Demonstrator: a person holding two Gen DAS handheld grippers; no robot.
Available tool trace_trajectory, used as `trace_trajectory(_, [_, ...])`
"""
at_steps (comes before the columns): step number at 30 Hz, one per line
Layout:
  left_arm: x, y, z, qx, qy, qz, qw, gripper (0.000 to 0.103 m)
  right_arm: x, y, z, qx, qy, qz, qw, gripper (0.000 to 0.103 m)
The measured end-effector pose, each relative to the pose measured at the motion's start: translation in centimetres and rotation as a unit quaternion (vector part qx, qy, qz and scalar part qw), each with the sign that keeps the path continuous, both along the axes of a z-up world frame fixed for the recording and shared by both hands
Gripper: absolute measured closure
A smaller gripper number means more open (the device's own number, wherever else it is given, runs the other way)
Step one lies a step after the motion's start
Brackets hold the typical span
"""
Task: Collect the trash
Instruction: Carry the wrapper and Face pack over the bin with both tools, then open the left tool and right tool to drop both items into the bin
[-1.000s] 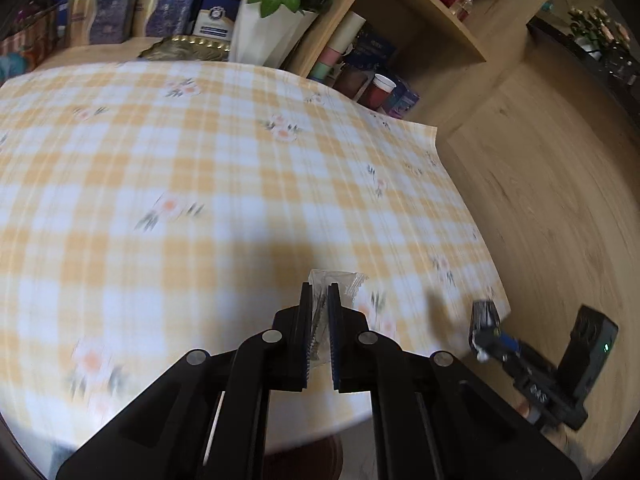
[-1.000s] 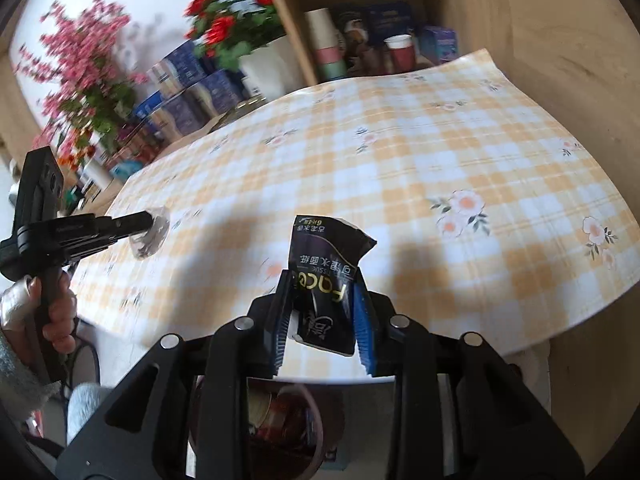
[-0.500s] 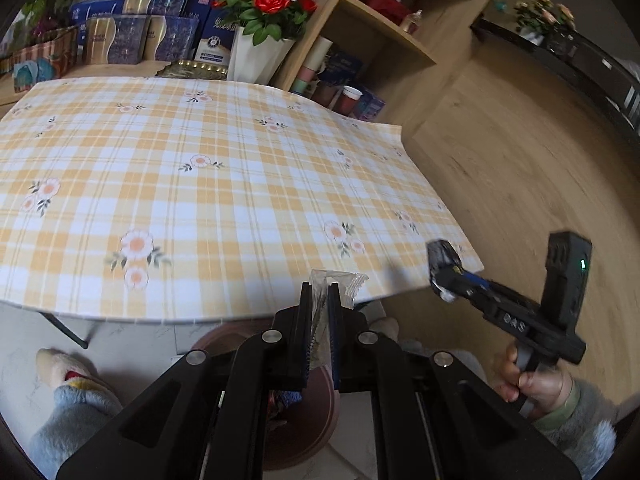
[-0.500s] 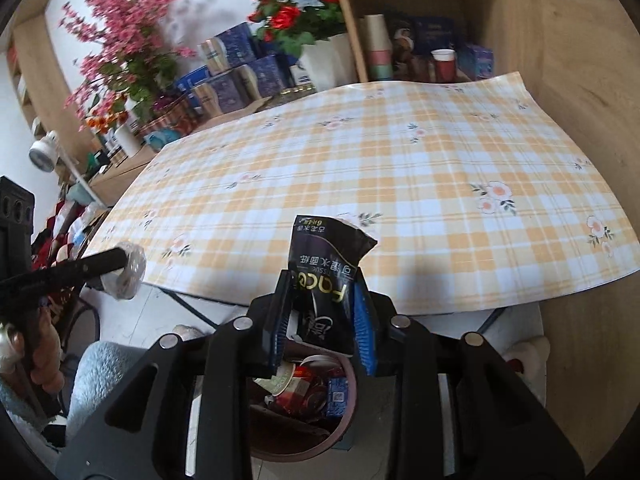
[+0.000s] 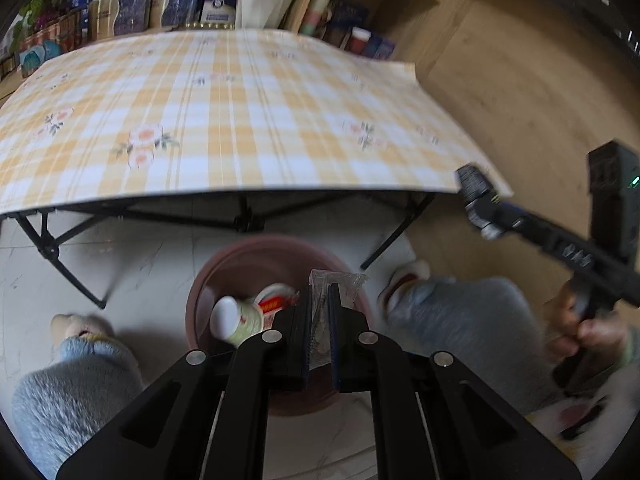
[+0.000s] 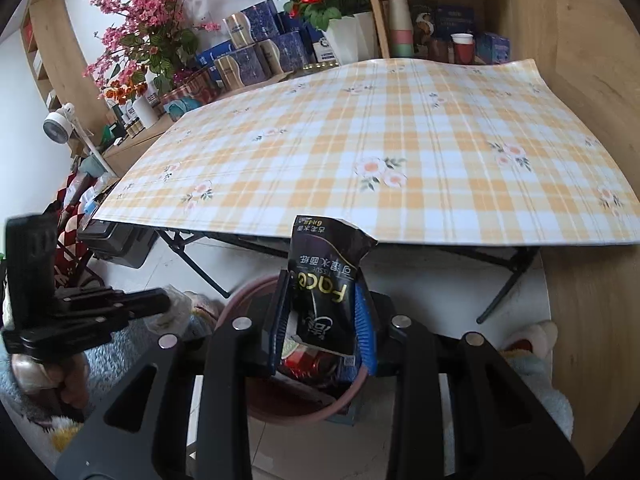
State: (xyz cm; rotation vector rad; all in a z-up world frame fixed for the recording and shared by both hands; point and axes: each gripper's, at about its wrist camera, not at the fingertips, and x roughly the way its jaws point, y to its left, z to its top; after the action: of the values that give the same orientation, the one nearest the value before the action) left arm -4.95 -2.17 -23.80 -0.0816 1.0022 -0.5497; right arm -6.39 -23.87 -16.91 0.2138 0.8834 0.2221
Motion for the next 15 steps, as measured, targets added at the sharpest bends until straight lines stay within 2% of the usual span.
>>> trace_trajectory(5, [-0.4, -0.8, -1.9, 0.027, 0.005, -0.013, 0.9995, 0.095, -1.5, -1.5, -0.3, 0.008, 0.002, -0.019, 1.000, 0.070])
trace_trajectory(10, [-0.5, -1.1, -2.0, 0.017, 0.009, -0.014, 0.9997, 0.095, -2.2, -1.9, -0.5, 0.005, 0.007, -0.025, 1.000, 0.070])
trace_trajectory(15, [-0.3, -1.7, -2.7, 0.027, 0.013, -0.020, 0.9994, 0.093, -1.9, -1.5, -0.8, -0.001, 0.015, -0.022, 1.000, 0.070])
